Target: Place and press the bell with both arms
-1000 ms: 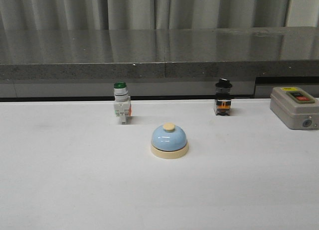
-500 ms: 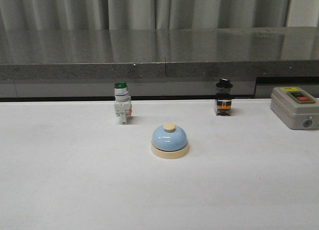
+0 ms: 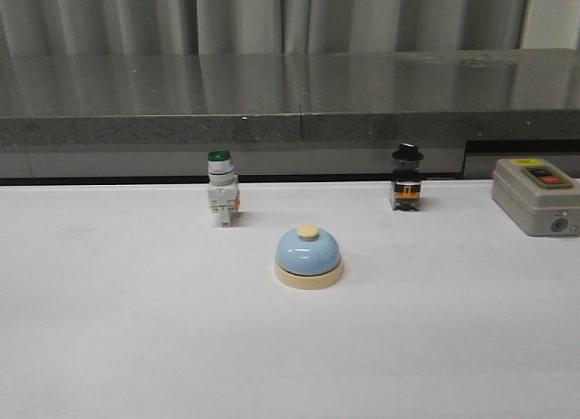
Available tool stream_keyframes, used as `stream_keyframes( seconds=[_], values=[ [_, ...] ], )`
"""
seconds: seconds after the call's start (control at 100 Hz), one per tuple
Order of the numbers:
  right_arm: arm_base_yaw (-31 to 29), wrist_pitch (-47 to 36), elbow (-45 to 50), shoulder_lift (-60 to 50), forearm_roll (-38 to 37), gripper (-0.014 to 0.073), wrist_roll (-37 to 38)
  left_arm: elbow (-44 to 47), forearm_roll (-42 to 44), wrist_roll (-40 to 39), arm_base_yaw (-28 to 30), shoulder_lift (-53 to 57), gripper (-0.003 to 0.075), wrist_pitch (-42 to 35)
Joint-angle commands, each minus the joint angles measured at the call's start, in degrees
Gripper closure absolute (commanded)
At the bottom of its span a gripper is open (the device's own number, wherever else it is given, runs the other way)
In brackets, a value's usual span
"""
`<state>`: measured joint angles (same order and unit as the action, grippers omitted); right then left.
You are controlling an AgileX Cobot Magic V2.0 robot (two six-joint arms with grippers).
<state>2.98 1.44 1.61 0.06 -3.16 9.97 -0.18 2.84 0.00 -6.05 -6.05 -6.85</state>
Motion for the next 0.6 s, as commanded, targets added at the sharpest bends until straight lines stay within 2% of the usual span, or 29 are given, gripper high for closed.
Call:
stream_keyframes(
  seconds=[0.0,0.27,0.59],
  values=[
    [-0.34,-4.11,-1.10,0.54,0.03,0.0658,-0.54,2.58,0.00,-0.48,0.67,2.05,0.0741,-4.89],
    [-0.34,-4.11,-1.10,0.54,0.03,0.0658,-0.54,3.20,0.00,-0.48,1.04,8.15,0.0741,-2.97],
    [-0.34,-4.11,-1.10,0.54,0.03,0.0658,-0.54,3.20,0.25,-0.48,1.04,8.17,0.0741,-1.07]
  ],
)
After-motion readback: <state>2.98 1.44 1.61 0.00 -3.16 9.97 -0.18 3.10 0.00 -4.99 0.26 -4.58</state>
